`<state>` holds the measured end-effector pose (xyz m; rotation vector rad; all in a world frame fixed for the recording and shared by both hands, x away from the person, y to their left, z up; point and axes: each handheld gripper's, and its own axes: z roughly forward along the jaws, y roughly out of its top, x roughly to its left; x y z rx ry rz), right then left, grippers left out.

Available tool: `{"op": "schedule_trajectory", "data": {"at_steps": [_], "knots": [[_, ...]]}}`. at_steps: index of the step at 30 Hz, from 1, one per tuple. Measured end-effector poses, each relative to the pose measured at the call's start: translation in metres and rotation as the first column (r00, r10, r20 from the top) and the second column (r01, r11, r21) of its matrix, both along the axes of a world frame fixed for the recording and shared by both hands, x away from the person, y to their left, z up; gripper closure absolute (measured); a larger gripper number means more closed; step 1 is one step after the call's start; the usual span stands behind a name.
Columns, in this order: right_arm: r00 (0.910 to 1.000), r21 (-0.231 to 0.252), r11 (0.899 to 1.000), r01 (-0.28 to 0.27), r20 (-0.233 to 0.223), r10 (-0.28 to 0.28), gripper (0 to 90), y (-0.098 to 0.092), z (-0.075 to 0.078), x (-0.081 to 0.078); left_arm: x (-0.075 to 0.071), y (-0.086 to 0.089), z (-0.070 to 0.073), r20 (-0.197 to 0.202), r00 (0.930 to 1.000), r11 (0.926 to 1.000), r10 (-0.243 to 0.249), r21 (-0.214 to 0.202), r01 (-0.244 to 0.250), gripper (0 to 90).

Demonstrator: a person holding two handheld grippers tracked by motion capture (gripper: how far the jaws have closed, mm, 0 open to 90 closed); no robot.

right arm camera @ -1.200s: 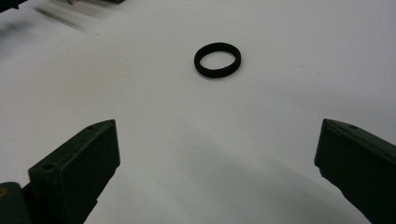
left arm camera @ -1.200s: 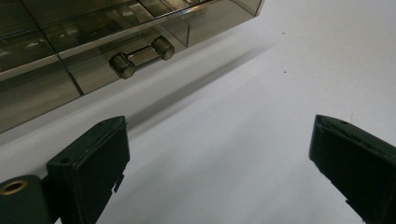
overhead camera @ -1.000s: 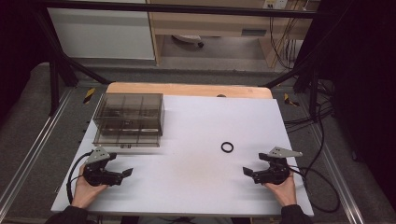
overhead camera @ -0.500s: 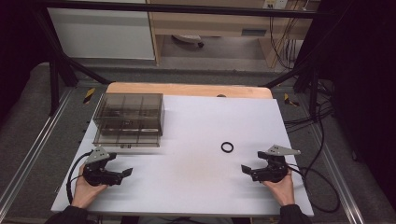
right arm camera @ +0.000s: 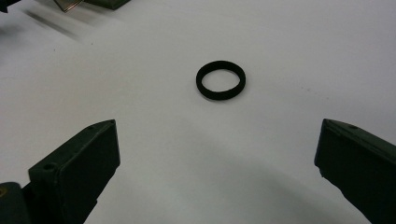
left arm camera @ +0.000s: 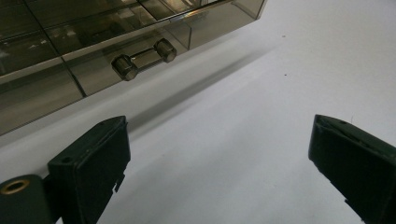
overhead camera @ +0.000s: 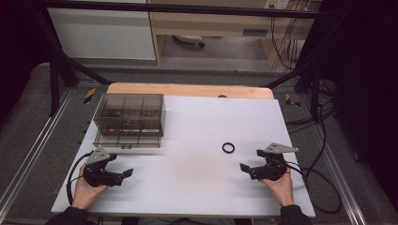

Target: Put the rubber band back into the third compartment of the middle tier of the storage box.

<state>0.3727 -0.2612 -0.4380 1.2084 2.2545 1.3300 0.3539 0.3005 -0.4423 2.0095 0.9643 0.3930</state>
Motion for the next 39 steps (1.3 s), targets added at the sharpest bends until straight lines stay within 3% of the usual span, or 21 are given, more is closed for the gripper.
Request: {"op": "schedule_trajectory", "data": {"at_steps": [39], "knots": [[0.9999, -0.038, 0.999, 0.012, 0.004, -0.012, 1.4, 0.029, 0.019, 0.035, 0.000, 0.001, 0.000, 0.001, 1.0000, 1.0000, 0.004, -0.005, -0.004, 5.3]]}}
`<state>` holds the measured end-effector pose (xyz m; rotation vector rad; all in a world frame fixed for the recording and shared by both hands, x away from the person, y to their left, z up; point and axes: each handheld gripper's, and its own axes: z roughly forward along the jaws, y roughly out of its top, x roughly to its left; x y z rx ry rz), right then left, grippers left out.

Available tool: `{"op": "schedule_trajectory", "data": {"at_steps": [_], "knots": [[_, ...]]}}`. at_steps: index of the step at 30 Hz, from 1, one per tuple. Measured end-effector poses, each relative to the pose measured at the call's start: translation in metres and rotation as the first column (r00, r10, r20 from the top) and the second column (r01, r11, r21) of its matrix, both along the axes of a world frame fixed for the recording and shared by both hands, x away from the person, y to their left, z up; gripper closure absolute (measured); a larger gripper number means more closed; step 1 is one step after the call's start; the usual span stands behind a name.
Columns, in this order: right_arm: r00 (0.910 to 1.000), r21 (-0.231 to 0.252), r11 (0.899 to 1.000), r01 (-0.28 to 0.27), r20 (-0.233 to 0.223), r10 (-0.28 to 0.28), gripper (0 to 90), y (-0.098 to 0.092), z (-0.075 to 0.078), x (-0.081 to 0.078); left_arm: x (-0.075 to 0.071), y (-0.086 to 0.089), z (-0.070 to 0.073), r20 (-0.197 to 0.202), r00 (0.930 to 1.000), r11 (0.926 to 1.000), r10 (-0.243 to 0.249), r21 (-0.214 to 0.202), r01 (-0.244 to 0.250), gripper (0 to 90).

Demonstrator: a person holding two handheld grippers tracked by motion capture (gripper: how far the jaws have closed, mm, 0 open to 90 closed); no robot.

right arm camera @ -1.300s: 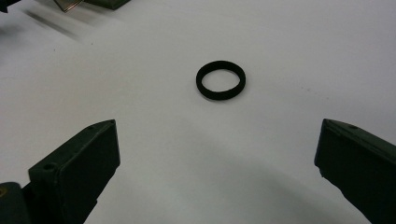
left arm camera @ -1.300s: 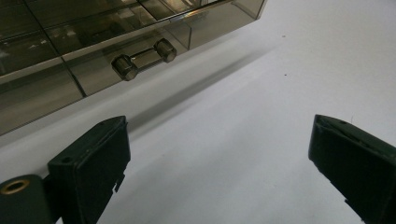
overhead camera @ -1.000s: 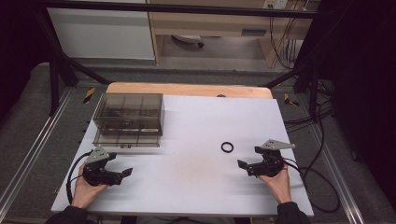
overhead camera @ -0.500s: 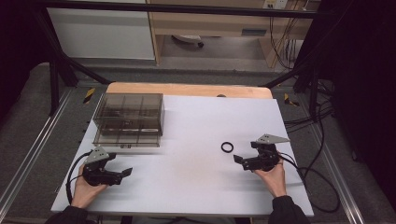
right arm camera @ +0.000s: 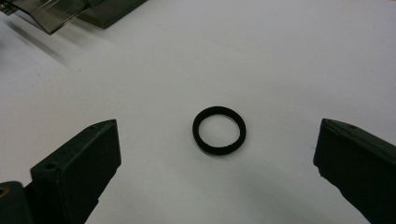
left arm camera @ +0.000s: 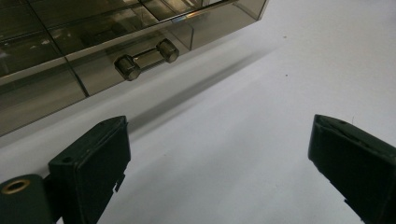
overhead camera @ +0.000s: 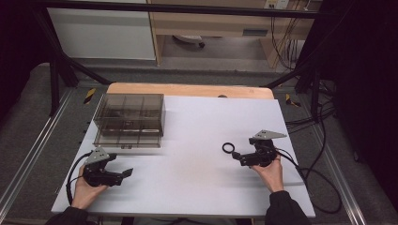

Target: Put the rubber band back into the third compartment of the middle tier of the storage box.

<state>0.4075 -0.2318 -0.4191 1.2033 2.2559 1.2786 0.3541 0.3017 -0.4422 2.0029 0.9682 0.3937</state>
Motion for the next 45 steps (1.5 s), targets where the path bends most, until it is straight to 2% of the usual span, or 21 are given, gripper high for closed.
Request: {"op": "schedule_trajectory", "data": {"at_steps": [12, 19, 38, 45], "knots": [[0.9999, -0.028, 1.000, 0.014, -0.006, -0.014, 3.4, 0.009, -0.001, 0.016, 0.000, 0.000, 0.000, 0.003, 1.0000, 1.0000, 0.000, -0.001, 0.000, 5.3], [0.9996, -0.047, 0.999, 0.016, -0.021, -0.017, 8.2, 0.013, -0.005, 0.024, 0.000, 0.000, 0.000, 0.003, 1.0000, 1.0000, 0.000, 0.000, 0.000, 5.4], [0.9992, -0.070, 0.997, 0.027, -0.028, -0.029, 28.8, 0.017, -0.015, 0.038, 0.000, 0.000, 0.000, 0.001, 1.0000, 1.0000, 0.000, -0.002, 0.000, 5.5], [0.9980, -0.075, 0.996, 0.038, -0.048, -0.042, 40.8, 0.019, -0.019, 0.040, 0.000, 0.000, 0.000, 0.002, 1.0000, 1.0000, -0.001, -0.002, 0.001, 5.6]]}}
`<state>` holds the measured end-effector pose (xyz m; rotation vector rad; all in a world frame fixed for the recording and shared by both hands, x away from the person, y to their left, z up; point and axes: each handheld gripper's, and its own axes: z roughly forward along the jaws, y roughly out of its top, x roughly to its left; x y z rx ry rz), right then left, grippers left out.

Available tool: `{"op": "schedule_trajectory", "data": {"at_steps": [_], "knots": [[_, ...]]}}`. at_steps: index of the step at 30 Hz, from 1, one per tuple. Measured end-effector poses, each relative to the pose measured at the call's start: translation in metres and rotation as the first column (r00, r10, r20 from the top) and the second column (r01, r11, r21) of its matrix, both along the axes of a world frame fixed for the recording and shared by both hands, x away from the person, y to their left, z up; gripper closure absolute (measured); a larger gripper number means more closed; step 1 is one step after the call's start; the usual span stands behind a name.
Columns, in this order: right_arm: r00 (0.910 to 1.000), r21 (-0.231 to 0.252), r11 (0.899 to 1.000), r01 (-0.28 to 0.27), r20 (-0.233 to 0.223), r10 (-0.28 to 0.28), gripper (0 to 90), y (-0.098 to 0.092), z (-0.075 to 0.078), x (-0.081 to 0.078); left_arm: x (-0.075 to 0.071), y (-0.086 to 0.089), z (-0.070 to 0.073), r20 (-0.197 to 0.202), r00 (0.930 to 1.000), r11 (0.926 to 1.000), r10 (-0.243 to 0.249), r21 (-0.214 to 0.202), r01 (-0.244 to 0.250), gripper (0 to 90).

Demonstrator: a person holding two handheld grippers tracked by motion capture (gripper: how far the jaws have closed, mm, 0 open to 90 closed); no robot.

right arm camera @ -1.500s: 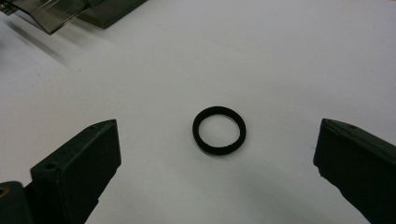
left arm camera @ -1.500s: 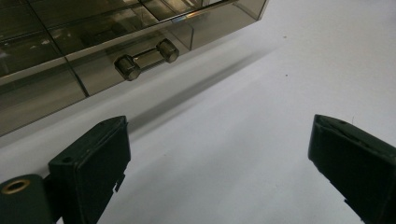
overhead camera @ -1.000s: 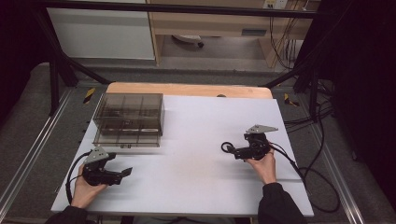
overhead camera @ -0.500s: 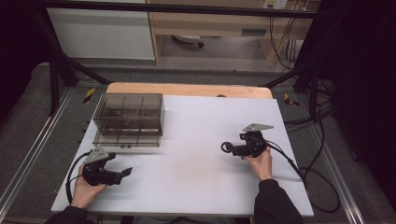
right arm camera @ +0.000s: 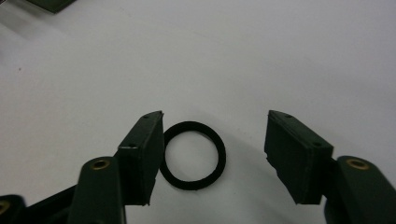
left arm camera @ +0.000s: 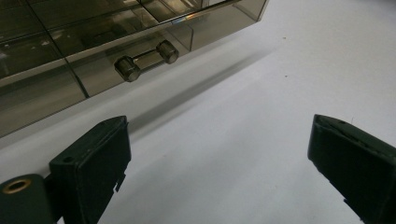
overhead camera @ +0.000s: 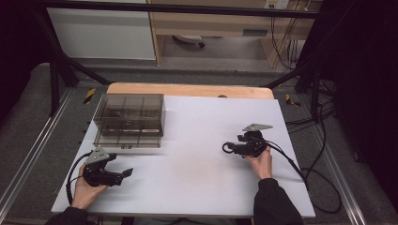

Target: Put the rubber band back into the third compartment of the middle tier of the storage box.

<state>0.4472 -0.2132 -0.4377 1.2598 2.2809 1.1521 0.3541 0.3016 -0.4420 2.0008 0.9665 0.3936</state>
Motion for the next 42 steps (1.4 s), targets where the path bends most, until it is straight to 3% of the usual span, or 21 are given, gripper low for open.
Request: {"op": "schedule_trajectory", "data": {"at_steps": [10, 30, 42], "knots": [[0.9998, -0.033, 0.999, 0.004, -0.019, -0.005, 58.2, 0.002, -0.005, 0.002, 0.000, 0.000, 0.000, 0.002, 1.0000, 1.0000, 0.000, -0.002, 0.000, 5.6], [0.9983, -0.050, 0.999, 0.013, -0.056, -0.016, 76.8, 0.004, -0.009, 0.003, 0.000, 0.000, 0.000, 0.001, 1.0000, 1.0000, -0.003, -0.001, 0.003, 5.7], [0.9972, -0.056, 0.998, 0.024, -0.070, -0.028, 83.4, 0.004, -0.011, 0.004, 0.000, 0.000, 0.000, 0.001, 1.0000, 1.0000, -0.003, -0.001, 0.003, 5.7]]}}
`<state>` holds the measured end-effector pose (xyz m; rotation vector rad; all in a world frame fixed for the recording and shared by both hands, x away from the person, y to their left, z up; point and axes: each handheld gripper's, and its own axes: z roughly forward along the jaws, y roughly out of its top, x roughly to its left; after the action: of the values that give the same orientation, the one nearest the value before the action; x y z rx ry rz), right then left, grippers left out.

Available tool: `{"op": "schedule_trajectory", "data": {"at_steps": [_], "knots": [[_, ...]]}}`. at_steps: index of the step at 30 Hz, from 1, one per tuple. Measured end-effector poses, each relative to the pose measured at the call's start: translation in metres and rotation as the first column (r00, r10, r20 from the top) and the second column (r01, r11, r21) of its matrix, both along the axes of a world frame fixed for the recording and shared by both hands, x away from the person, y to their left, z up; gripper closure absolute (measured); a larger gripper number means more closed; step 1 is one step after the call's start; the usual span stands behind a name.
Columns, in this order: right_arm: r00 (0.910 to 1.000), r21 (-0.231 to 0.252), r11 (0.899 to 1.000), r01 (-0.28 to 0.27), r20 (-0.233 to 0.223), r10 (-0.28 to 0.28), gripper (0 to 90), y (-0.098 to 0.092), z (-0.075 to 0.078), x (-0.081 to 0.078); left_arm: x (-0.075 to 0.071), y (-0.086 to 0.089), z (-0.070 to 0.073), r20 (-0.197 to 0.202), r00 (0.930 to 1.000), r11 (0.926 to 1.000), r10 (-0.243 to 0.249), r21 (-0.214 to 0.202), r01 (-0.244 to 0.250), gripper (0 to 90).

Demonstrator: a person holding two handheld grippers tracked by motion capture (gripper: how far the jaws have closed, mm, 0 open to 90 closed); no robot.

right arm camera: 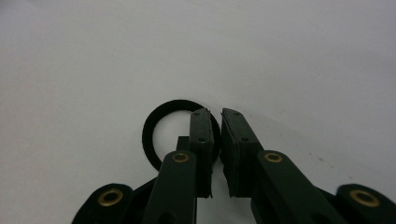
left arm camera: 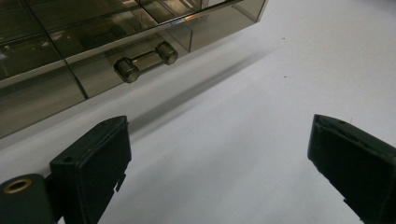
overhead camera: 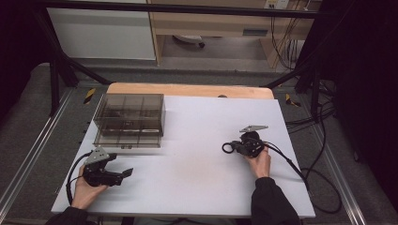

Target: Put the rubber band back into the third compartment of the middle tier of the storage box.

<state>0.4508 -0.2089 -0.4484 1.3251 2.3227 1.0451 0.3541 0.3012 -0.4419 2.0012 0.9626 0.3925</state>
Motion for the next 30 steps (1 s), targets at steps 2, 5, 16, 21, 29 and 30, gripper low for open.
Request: {"op": "schedule_trajectory", "data": {"at_steps": [2, 5, 16, 21, 29, 30], "knots": [[1.0000, -0.001, 1.000, 0.007, -0.003, -0.007, 84.4, 0.0002, -0.0001, 0.0001, 0.0000, 0.0000, -0.0001, 0.000, 1.0000, 1.0000, 0.000, 0.001, 0.000, 5.7], [1.0000, -0.004, 1.000, 0.008, -0.004, -0.008, 84.8, 0.0002, -0.0003, 0.0001, 0.0000, 0.0001, 0.0000, 0.000, 1.0000, 1.0000, 0.001, 0.000, -0.001, 5.7], [1.0000, -0.013, 1.000, 0.003, -0.005, -0.004, 86.5, 0.0009, -0.0013, -0.0002, 0.0000, 0.0002, 0.0001, 0.002, 1.0000, 1.0000, 0.001, -0.001, -0.001, 5.7], [1.0000, -0.015, 1.000, 0.002, -0.002, -0.002, 86.8, 0.0008, -0.0011, -0.0002, 0.0000, 0.0002, 0.0001, 0.002, 1.0000, 1.0000, 0.002, -0.001, -0.002, 5.7], [1.0000, -0.016, 1.000, -0.003, 0.003, 0.003, 87.1, -0.0005, 0.0017, -0.0018, 0.0000, 0.0004, 0.0001, 0.003, 1.0000, 1.0000, 0.002, 0.000, -0.002, 5.7], [1.0000, -0.016, 1.000, -0.003, 0.003, 0.003, 87.1, -0.0005, 0.0017, -0.0018, -0.0001, 0.0004, 0.0002, 0.003, 1.0000, 1.0000, 0.002, -0.001, -0.002, 5.7]]}}
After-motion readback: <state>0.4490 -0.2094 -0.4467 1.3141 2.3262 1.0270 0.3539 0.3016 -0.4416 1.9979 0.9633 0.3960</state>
